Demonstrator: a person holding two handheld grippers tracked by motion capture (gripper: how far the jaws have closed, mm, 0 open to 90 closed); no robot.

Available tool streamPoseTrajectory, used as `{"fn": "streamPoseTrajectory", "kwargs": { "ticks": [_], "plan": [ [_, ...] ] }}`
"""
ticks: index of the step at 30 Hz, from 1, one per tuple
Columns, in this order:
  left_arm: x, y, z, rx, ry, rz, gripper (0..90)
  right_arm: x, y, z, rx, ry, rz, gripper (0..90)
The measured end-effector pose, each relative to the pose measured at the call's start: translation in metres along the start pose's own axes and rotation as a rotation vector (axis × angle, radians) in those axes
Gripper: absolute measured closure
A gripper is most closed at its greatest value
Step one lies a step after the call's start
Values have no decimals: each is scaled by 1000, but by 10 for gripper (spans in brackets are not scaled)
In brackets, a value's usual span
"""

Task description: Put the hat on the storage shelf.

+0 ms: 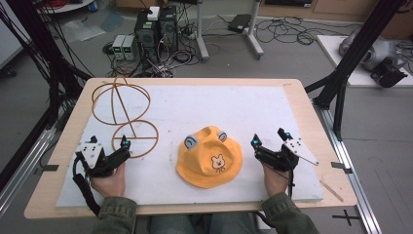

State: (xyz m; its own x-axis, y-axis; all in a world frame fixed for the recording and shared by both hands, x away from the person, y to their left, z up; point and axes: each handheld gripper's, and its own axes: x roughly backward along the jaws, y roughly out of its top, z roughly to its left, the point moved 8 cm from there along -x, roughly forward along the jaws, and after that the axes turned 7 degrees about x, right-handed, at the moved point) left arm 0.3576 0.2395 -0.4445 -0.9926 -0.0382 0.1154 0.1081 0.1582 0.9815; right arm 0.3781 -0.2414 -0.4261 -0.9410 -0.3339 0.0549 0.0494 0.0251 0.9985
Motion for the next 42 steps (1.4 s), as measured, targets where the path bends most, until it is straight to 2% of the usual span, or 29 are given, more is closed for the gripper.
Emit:
{"fn": "streamPoseTrajectory", "kwargs": {
  "ticks": [13, 18, 19, 21, 22, 23, 24, 25, 26, 27, 28, 29, 30, 31, 33, 34, 36, 38, 39, 40, 41, 42],
  "plan": [
    [0, 0, 0, -1, 0, 0, 66, 0, 1, 1, -10, 9, -1, 43],
    [0, 0, 0, -1, -1, 2, 66, -1, 8, 3, -43, 70, 10, 42],
    [0, 0, 0, -1, 1, 0, 66, -1, 8, 3, -43, 70, 10, 42],
    [0, 0, -1, 0, -1, 0, 66, -2, 14, 7, -55, 115, 16, 42],
    [0, 0, -1, -6, -3, 2, 66, -2, 25, 14, -48, 180, 13, 43],
    [0, 0, -1, -7, -4, 2, 66, -2, 25, 14, -48, 180, 13, 43],
    [0, 0, -1, -9, -3, 1, 66, -2, 34, 24, -24, 241, 8, 43],
    [0, 0, -2, -12, -3, -1, 66, -2, 34, 24, -24, 241, 8, 43],
    [0, 0, -2, -11, -3, 0, 66, -1, 39, 29, -6, 262, 2, 43],
    [0, 0, -2, -11, -3, 1, 66, -1, 47, 41, 22, 314, -10, 43],
    [0, 0, -2, -13, -3, 2, 66, -1, 50, 46, 29, 339, -16, 43],
    [0, 0, -2, -11, -3, 1, 66, -1, 50, 46, 29, 339, -16, 43],
    [0, 0, -2, -9, -4, 1, 66, -1, 52, 53, 30, 371, -13, 43],
    [-1, 0, -2, -8, -4, 0, 66, -2, 52, 65, 43, 430, 14, 43],
    [0, -1, -1, -9, -4, 4, 66, -4, 50, 77, 70, 489, 53, 48],
    [0, -1, -1, -9, -4, 4, 66, -4, 50, 77, 70, 489, 53, 48],
    [0, -1, -1, -9, -5, 4, 66, -7, 42, 90, 112, 541, 113, 48],
    [0, -1, -1, -9, -5, 3, 66, -11, 33, 95, 130, 560, 167, 48],
    [0, -1, -2, -6, -5, 2, 66, -11, 33, 95, 130, 560, 167, 48],
    [-1, -1, -2, -6, -5, 1, 66, -13, 29, 96, 134, 569, 198, 48],
    [-1, -1, -2, -8, -6, 1, 66, -19, 19, 99, 141, 585, 260, 48],
    [-1, -1, -2, -6, -5, 1, 66, -21, 15, 100, 140, 598, 295, 51]
  ]
}}
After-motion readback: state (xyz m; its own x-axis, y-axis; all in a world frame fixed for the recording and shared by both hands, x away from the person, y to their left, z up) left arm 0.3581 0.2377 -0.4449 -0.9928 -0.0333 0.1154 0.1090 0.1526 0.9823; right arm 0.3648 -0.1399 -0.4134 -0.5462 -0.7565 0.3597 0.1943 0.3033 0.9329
